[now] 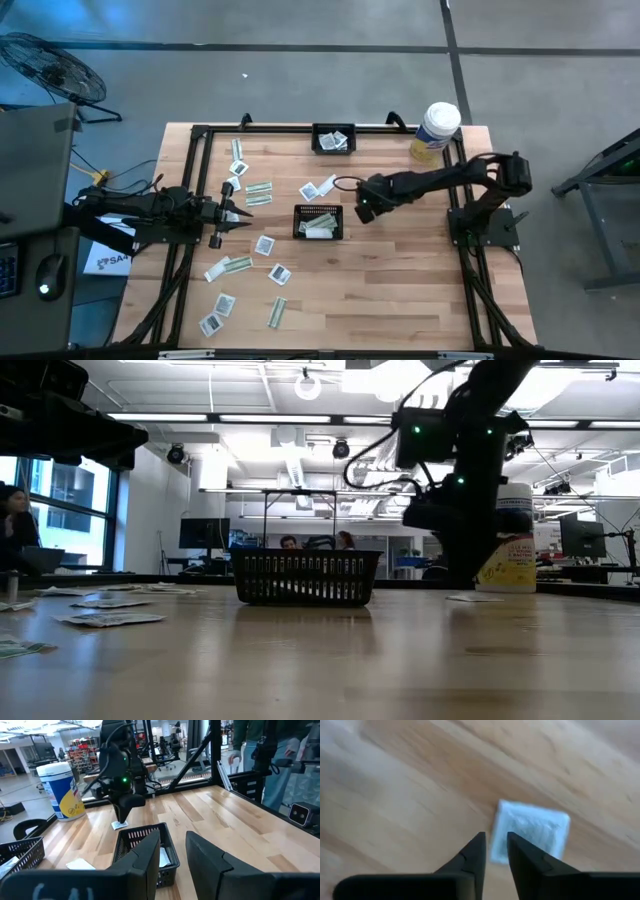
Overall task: Pick & Place First Aid Supplies
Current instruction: Put the towelette pack into the top black basket
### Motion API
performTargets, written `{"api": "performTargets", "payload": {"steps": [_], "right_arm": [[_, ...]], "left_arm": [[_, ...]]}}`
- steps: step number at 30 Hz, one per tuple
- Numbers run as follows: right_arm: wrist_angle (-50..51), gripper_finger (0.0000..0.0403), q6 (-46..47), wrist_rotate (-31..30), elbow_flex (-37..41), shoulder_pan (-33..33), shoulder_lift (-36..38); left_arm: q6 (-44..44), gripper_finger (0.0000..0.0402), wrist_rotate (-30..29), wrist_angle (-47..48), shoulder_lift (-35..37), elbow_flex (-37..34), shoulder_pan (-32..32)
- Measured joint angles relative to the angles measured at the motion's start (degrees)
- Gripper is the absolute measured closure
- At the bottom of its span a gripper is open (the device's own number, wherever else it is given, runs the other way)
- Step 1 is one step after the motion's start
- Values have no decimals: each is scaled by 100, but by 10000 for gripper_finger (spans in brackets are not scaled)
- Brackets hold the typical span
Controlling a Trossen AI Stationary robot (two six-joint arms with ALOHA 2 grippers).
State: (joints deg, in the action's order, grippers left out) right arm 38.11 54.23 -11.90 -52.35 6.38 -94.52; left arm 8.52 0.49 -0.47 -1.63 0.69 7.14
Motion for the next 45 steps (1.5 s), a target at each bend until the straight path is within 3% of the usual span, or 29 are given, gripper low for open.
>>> {"api": "performTargets", "payload": {"steps": [8, 15, 22, 32, 38, 45], "right_arm": [[-360, 270, 455, -682, -12, -75, -339], [-293, 260, 675, -703, -12, -57, -421], [-583, 292, 754, -419, 257, 34, -396], [-1197, 358, 1011, -523, 827, -49, -341], [-1152, 398, 996, -429, 722, -40, -362], [-450, 401, 946, -350, 69, -36, -370]], "left_arm": [[0, 309, 0, 1, 0, 0, 0], [0, 309, 0, 0, 1, 0, 0], [0, 309, 0, 0, 2, 0, 0], [0, 309, 0, 2, 1, 0, 0], [0, 309, 2, 2, 0, 0, 0], [0, 309, 0, 1, 0, 0, 0]]}}
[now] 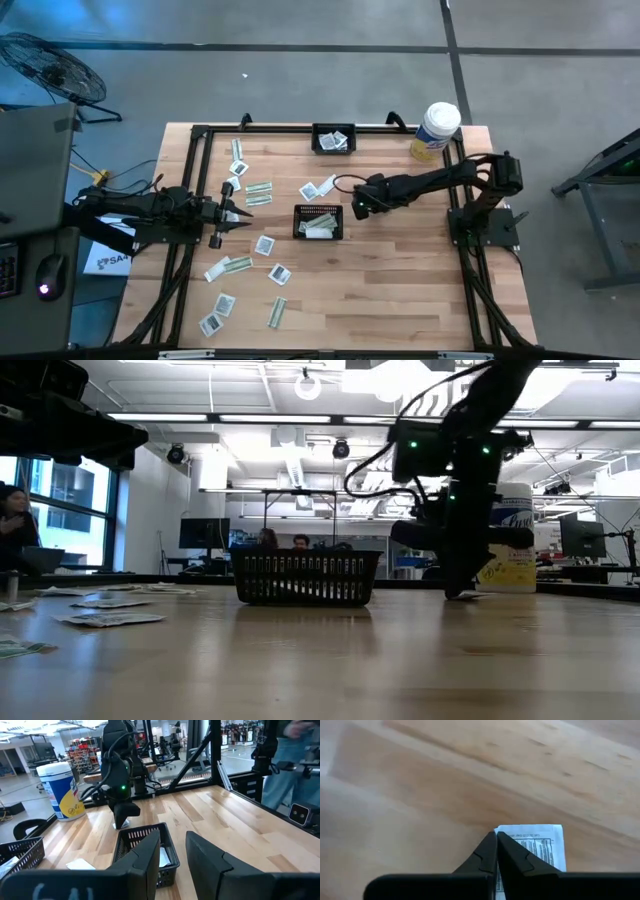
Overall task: Pick & Place First Aid Supplies
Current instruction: Put the towelette pack into the top black basket
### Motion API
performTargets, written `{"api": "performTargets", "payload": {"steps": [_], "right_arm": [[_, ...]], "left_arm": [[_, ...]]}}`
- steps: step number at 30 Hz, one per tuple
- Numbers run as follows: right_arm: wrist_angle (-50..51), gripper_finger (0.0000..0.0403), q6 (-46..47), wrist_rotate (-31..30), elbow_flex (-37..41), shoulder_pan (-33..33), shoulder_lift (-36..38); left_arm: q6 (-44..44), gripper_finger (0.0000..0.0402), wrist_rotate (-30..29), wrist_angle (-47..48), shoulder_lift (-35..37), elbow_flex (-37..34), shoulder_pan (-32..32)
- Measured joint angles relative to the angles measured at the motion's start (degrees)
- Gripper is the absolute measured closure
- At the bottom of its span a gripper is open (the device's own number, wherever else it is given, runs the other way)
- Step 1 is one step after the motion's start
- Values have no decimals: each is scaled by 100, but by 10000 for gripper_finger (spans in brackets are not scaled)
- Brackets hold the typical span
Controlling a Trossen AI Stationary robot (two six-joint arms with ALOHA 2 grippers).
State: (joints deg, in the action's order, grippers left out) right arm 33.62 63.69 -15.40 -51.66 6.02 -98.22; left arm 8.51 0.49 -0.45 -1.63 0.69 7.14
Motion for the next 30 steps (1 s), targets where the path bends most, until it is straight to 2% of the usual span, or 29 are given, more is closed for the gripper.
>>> {"api": "performTargets", "payload": {"steps": [4, 8, 12, 15, 18, 25, 30], "right_arm": [[136, 402, -264, -167, -649, 17, 20], [131, 401, -547, -757, -1348, 162, 18], [-710, 402, -1313, -1147, -1961, 526, -15], [-1526, 402, -1988, -1122, -2359, 914, -237], [-1779, 402, -2332, -927, -2808, 1297, -660], [-1701, 402, -2528, -795, -3850, 1920, -1854], [-1469, 400, -2238, -452, -4157, 2200, -2426]], "left_arm": [[0, 309, 2, 0, 1, 0, 0], [1, 309, 1, -1, 2, 0, 0], [2, 309, 0, -2, 2, 0, 0], [1, 309, 0, 0, 2, 0, 0], [1, 309, 2, -2, 1, 0, 0], [1, 309, 2, -1, 1, 0, 0], [0, 309, 2, -2, 2, 0, 0]]}}
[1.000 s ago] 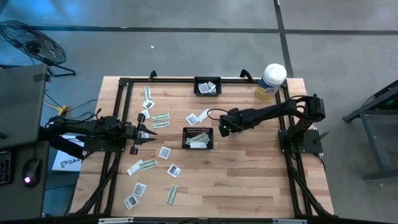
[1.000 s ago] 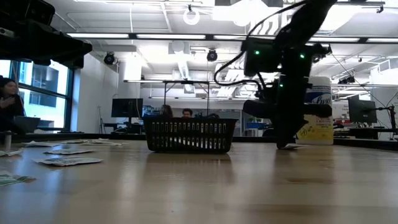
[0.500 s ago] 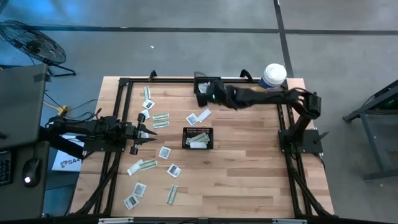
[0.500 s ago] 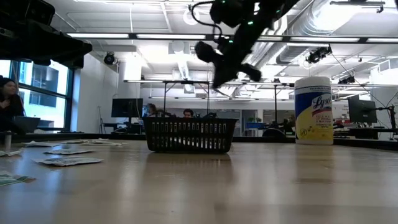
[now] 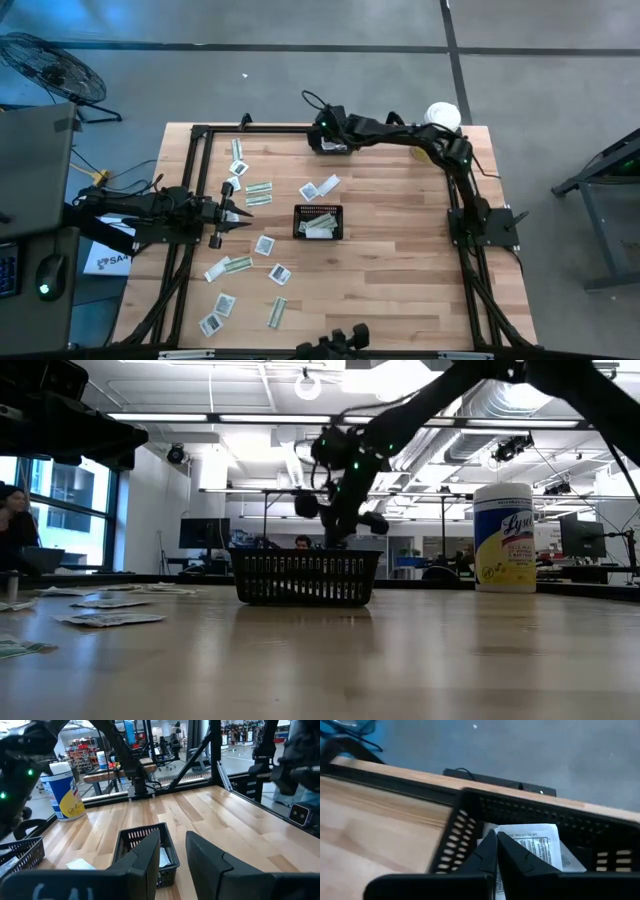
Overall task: Pick & Place First Aid Supplies
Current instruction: Put the towelette pack into the top black basket, then put the bandage into the bottom black basket
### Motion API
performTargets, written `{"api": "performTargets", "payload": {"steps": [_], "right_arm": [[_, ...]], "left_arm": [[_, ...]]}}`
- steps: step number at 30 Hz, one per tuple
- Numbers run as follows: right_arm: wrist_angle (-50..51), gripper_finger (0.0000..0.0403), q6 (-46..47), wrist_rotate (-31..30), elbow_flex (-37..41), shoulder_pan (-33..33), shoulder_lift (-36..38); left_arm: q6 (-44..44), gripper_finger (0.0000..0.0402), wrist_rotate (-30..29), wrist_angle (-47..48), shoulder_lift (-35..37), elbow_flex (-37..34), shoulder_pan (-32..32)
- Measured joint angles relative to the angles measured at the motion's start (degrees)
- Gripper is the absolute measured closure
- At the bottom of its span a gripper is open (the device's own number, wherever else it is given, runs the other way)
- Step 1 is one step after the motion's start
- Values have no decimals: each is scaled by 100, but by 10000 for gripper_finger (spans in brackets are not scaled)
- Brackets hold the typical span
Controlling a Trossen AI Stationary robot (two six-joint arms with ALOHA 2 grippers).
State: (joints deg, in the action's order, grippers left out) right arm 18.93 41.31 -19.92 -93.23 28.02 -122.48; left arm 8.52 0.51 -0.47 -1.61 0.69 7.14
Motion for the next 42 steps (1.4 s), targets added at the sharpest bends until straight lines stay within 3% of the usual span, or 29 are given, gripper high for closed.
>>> {"api": "performTargets", "payload": {"steps": [5, 9, 17, 26, 42], "right_arm": [[195, 376, 197, 232, 30, 55, -138], [392, 334, 227, 317, 43, 88, -108], [1080, 268, 149, 713, 36, -111, 678], [2536, 268, 946, 982, 28, -784, 863], [1982, 279, 1391, 996, 28, -880, 876]], "left_arm": [[0, 309, 0, 2, -2, 0, 0], [0, 309, -1, 1, -2, 0, 0], [1, 309, -1, 2, 0, 0, 0], [0, 309, -2, 1, -2, 0, 0], [0, 309, 2, 1, -2, 0, 0]]}}
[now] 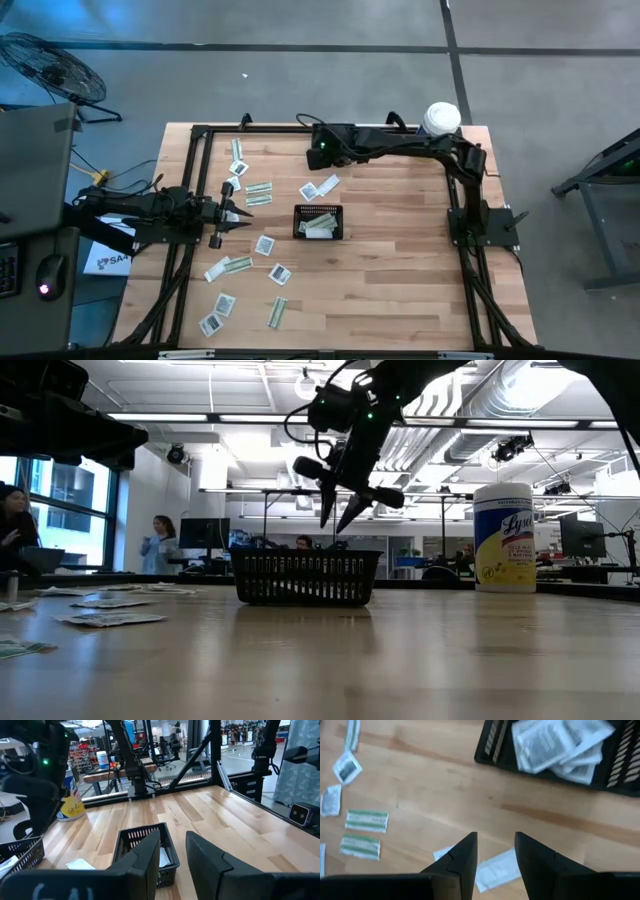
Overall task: Pick & Place First Aid Supplies
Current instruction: Put the bandage into the bottom black basket
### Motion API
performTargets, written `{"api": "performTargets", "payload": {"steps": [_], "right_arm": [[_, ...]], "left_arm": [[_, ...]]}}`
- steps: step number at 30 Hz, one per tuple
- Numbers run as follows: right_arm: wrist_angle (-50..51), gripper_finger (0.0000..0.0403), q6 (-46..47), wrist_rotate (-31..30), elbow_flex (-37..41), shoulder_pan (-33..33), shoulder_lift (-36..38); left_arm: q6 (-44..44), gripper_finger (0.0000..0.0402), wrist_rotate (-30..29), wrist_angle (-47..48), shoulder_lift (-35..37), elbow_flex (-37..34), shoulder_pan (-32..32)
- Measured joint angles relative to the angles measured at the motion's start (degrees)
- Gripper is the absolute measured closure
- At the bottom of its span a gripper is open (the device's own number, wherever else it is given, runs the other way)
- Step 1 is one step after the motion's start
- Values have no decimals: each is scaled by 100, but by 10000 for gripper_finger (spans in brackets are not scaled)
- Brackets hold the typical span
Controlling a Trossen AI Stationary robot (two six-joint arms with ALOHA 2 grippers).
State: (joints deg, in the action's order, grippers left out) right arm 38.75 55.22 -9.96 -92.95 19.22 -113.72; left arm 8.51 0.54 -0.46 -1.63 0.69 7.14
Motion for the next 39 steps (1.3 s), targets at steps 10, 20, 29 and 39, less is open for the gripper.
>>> {"api": "performTargets", "payload": {"steps": [10, 20, 29, 39], "right_arm": [[-55, 281, 4, 452, -2, 0, -68], [-710, 282, 24, 966, -2, 0, -559], [-497, 282, -173, 934, 0, 0, -573], [-340, 282, -404, 1103, 1, -2, -657]], "left_arm": [[2, 309, -2, 1, 0, 0, 0], [2, 309, -2, 1, 0, 0, 0], [0, 309, -2, 1, 0, 0, 0], [2, 309, -2, 1, 0, 0, 0]]}}
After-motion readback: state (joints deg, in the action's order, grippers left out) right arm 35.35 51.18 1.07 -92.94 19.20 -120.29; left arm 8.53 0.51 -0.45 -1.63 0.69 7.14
